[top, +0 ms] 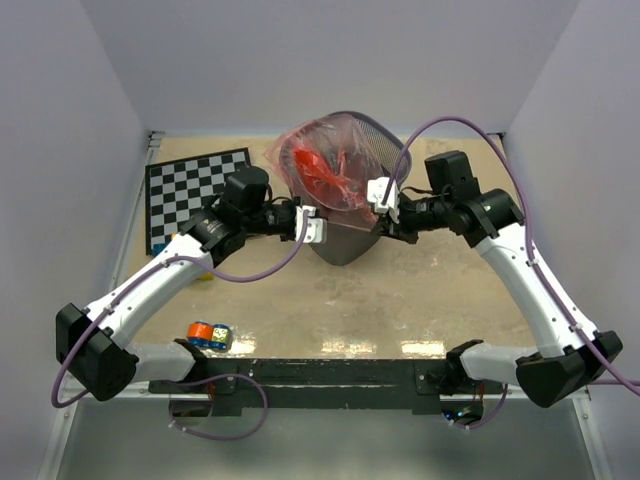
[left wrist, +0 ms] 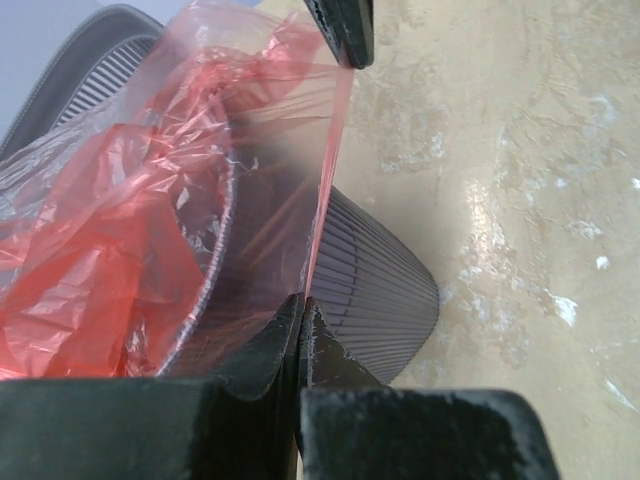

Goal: Put the trash bags into the trash bin
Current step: Place the trash bag in the trash bin.

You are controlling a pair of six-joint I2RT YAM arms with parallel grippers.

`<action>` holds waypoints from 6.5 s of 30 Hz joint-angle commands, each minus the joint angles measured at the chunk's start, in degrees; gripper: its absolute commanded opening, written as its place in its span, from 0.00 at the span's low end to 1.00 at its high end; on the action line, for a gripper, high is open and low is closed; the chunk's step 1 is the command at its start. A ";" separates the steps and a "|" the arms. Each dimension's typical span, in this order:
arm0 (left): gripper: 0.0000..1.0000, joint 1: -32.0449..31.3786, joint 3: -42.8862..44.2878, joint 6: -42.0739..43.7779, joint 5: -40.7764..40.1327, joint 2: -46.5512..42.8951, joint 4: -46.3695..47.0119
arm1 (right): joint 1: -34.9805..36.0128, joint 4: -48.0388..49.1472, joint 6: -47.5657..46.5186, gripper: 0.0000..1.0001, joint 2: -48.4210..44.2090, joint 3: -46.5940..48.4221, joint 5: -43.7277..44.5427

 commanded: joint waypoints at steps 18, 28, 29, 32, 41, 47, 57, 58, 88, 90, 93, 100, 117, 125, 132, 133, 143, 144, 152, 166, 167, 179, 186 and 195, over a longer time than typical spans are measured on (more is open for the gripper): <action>0.00 0.90 -3.37 -3.99 -10.99 -0.02 16.23 | -12.47 10.44 41.71 0.64 19.73 29.72 6.10; 0.00 0.81 -4.34 -5.04 -12.23 -0.02 18.34 | -12.91 6.92 41.35 0.63 25.63 33.16 5.33; 0.00 0.90 -4.34 -4.95 -12.40 -0.02 18.34 | -13.00 6.92 42.06 0.62 25.81 32.72 3.66; 0.00 0.81 -4.51 -4.87 -12.58 -0.02 18.43 | -13.61 7.10 44.43 0.61 25.99 30.97 -2.75; 0.00 0.81 -5.66 -5.22 -13.10 -0.20 21.24 | -13.79 7.45 47.86 0.54 24.93 25.60 -4.79; 0.00 0.81 -6.19 -5.75 -13.46 -0.55 22.21 | -13.88 8.06 49.27 0.45 25.19 24.80 -3.30; 0.00 0.81 -6.45 -5.57 -13.98 -1.25 22.21 | -13.79 7.54 48.22 0.61 25.90 31.05 7.07; 0.00 0.90 -6.62 -5.57 -14.07 -1.25 22.29 | -13.88 7.10 48.30 0.61 26.16 31.22 7.33; 0.00 0.81 -5.48 -5.66 -13.63 1.03 23.44 | -26.18 6.39 47.25 0.00 26.60 33.34 -10.94; 0.00 0.81 -5.13 -5.66 -13.72 1.12 23.44 | -26.36 6.83 47.51 0.00 26.25 33.25 -10.95; 0.00 0.90 -3.99 -6.01 -13.02 1.56 23.18 | -26.62 7.01 47.43 0.00 26.07 33.51 -9.46; 0.00 0.11 -3.02 -5.31 -12.05 3.41 21.41 | -30.39 7.27 46.54 0.00 26.60 33.86 -1.02; 0.00 -0.15 -5.56 -5.13 -17.58 4.72 22.65 | -32.95 8.77 45.75 0.00 35.21 31.76 3.74; 0.00 0.02 -6.54 -8.64 -21.19 5.16 22.82 | -32.86 9.03 47.07 0.00 39.35 31.58 -1.35; 0.21 1.95 -6.28 -12.42 -24.18 6.22 23.71 | -32.78 10.00 48.57 0.00 36.71 27.28 -5.14; 0.25 2.82 -5.40 -13.03 -24.01 6.48 22.05 | -32.86 9.65 48.13 0.02 36.27 27.01 -4.97; 0.60 15.92 -6.27 -14.62 -6.79 -5.10 9.21 | -34.18 -1.41 35.58 0.50 37.05 40.42 -2.24; 0.62 16.36 -5.58 -16.36 -6.08 -5.99 9.11 | -34.36 -4.21 33.47 0.51 38.02 44.20 -2.42; 0.72 17.42 12.77 -43.60 -9.06 4.17 17.29 | -35.23 12.06 42.56 0.61 36.97 42.77 -11.45; 0.63 22.87 20.98 -62.35 -26.40 25.37 30.82 | -30.15 46.74 60.27 0.45 52.35 38.61 -4.88; 0.63 22.70 19.67 -62.52 -24.72 26.16 31.95 | -29.62 46.21 59.47 0.45 52.96 38.00 -5.05; 0.61 19.89 11.05 -65.33 -12.15 26.61 41.27 | -26.89 45.15 61.22 0.43 42.26 16.65 -9.80; 0.59 19.18 6.57 -66.56 -8.01 23.89 42.51 | -26.54 44.28 63.95 0.42 30.57 2.15 -10.42; 0.57 18.13 1.29 -69.02 -3.62 19.23 43.31 | -25.30 39.18 62.63 0.42 17.12 -11.21 -8.49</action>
